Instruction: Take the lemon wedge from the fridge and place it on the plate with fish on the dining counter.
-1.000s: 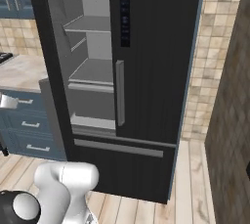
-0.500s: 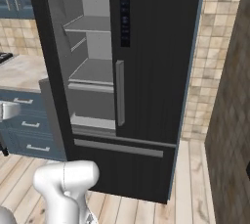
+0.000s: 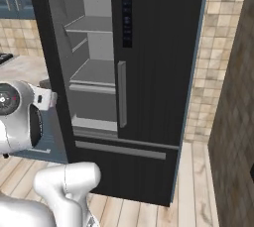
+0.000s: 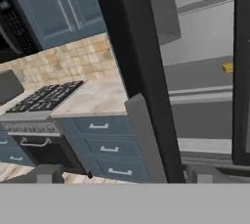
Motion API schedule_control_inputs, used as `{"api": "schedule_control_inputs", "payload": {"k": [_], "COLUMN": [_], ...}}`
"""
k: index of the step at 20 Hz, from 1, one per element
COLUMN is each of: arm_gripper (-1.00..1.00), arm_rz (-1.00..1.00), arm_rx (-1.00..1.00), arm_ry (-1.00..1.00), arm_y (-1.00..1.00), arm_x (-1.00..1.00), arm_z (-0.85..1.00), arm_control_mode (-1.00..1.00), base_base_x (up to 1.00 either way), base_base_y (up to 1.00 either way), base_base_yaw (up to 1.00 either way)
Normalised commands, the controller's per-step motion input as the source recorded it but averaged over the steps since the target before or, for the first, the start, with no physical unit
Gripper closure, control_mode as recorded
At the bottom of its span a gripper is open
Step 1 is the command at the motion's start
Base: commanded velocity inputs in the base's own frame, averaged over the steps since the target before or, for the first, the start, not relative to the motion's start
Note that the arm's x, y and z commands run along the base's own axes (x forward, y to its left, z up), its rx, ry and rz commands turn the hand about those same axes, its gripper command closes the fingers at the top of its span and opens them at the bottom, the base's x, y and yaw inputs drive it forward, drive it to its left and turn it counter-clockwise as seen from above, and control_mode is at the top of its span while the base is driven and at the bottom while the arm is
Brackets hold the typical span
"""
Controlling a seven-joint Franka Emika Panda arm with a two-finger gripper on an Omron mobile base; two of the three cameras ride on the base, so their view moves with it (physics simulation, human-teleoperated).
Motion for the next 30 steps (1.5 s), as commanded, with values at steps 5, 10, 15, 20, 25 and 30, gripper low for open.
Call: {"api": "schedule_control_inputs", "payload": {"k": [5,10,15,20,25,30], "arm_gripper": [-1.00,-1.00,-1.00,-1.00,-1.00,-1.00], "arm_rz": [0.18,0.08,0.00,0.00,0.00,0.02], "arm_rx": [0.26,0.14,0.15,0.10,0.03,-0.05], "arm_ry": [0.15,0.07,0.11,0.12,0.15,0.14], "arm_y": [-0.84,-0.68,-0.26,0.00,0.54,1.00], "arm_x": [0.56,0.81,1.00,1.00,0.77,0.14], "arm_z": [0.00,-0.11,-0.10,-0.12,0.02,0.00], "arm_control_mode": [-1.00,-1.00,-1.00,-1.00,-1.00,-1.00], "base_base_x": [0.00,0.00,0.00,0.00,0.00,0.00], "base_base_y": [0.00,0.00,0.00,0.00,0.00,0.00], "base_base_yaw": [0.00,0.00,0.00,0.00,0.00,0.00]}}
